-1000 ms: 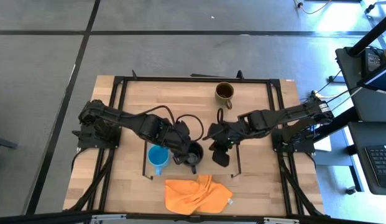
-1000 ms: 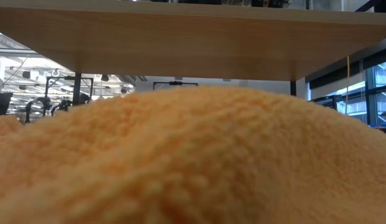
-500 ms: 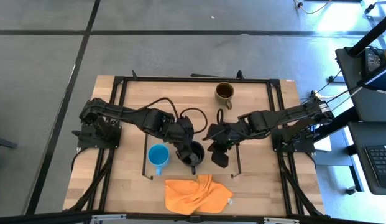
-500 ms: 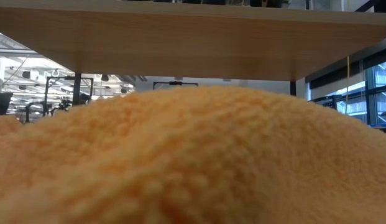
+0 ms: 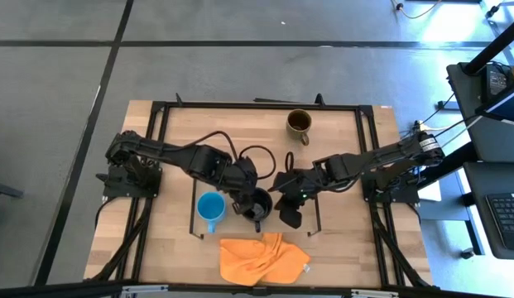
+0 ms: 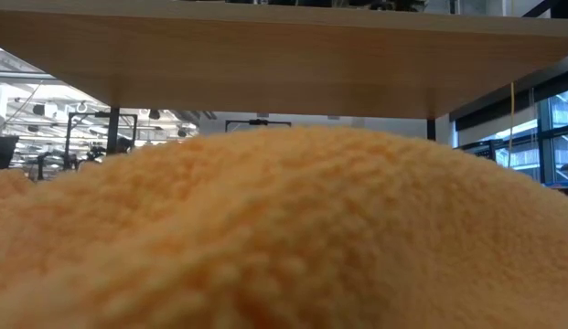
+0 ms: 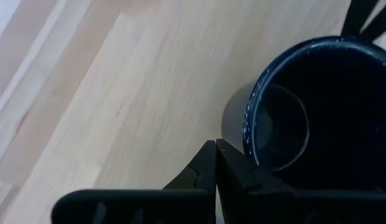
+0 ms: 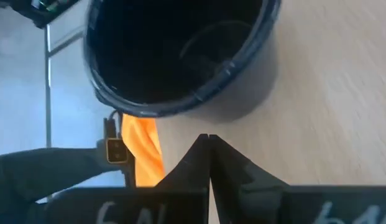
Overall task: Stack small to large cups/mugs on shelf
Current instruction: Put the dark blue mug on the shelf, then put the brown mug on the shelf
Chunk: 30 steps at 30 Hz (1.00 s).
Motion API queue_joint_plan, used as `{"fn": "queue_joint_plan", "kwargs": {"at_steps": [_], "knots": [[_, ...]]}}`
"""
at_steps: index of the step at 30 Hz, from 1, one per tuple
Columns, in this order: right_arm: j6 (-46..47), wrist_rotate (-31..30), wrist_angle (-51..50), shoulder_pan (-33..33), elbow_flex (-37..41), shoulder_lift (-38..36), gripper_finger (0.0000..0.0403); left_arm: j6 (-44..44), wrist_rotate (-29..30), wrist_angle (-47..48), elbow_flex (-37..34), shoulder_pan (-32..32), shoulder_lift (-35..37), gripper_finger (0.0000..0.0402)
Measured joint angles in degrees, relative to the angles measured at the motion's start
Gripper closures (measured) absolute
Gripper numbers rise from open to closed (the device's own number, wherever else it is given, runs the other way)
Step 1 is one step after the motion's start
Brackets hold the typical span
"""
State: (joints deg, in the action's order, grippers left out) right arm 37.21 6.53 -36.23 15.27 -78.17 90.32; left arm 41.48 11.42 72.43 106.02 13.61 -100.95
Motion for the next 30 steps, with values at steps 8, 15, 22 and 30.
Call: {"fn": "queue_joint_plan", "kwargs": {"at_steps": [8,15,22,30], "knots": [[-0.13,0.15,5.78,-0.11,0.0,0.21,0.0397,-2.97,0.0,-3.72,0.0,-1.2,0.0,0.0401],[-0.32,0.72,4.47,-0.13,0.02,0.48,0.0397,-4.9,-0.12,-3.94,0.0,-2.33,0.0,0.0401],[-3.31,-4.78,-1.21,-0.75,0.0,0.48,0.0397,-8.93,-0.92,-4.26,0.0,-4.37,0.0,0.0401],[-7.22,-14.19,-3.54,-6.26,-1.6,-2.37,0.0383,-16.12,-0.26,-16.05,0.71,-7.06,2.59,0.0398]]}}
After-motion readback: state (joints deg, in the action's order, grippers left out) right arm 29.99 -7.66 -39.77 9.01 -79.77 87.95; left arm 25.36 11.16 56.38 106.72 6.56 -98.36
